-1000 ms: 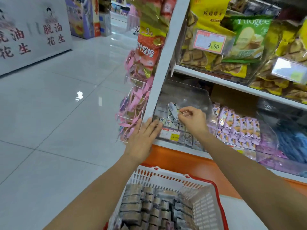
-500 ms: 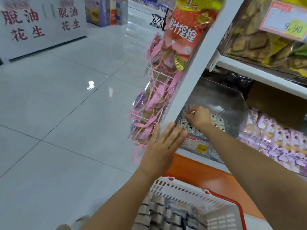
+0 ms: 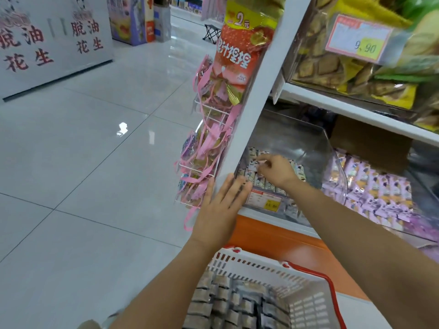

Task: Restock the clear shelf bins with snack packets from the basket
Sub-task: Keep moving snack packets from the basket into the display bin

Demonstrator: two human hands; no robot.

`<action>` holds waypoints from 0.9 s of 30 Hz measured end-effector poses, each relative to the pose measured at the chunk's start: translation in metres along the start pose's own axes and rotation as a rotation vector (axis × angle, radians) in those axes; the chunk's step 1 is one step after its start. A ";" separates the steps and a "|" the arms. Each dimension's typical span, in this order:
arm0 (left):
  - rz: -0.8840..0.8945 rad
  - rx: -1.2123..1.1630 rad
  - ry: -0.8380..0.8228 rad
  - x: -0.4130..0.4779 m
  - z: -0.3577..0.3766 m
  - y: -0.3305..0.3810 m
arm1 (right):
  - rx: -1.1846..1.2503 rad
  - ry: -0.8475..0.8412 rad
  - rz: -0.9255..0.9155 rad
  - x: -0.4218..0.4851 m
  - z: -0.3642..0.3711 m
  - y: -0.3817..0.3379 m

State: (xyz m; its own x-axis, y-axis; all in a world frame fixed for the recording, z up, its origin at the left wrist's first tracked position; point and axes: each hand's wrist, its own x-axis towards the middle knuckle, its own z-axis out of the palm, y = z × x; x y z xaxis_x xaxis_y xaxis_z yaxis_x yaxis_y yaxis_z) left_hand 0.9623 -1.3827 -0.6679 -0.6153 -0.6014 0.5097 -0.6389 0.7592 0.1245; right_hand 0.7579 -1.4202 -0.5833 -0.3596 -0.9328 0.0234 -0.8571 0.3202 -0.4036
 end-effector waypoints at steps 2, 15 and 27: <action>-0.009 0.024 -0.041 -0.001 -0.006 0.003 | 0.054 0.047 -0.030 -0.020 -0.011 -0.003; -0.044 0.077 -0.213 -0.007 -0.040 0.027 | 0.368 0.204 -0.294 -0.163 -0.013 0.020; 0.099 0.129 -0.668 -0.076 0.022 0.045 | 0.122 -0.255 0.073 -0.230 0.118 0.119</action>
State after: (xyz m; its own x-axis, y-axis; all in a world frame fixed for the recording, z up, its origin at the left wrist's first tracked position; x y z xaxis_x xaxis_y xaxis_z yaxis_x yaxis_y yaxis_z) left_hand 0.9699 -1.3081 -0.7198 -0.7997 -0.5870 -0.1259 -0.5896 0.8074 -0.0194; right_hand 0.7825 -1.1875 -0.7447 -0.3009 -0.9246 -0.2337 -0.7761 0.3798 -0.5034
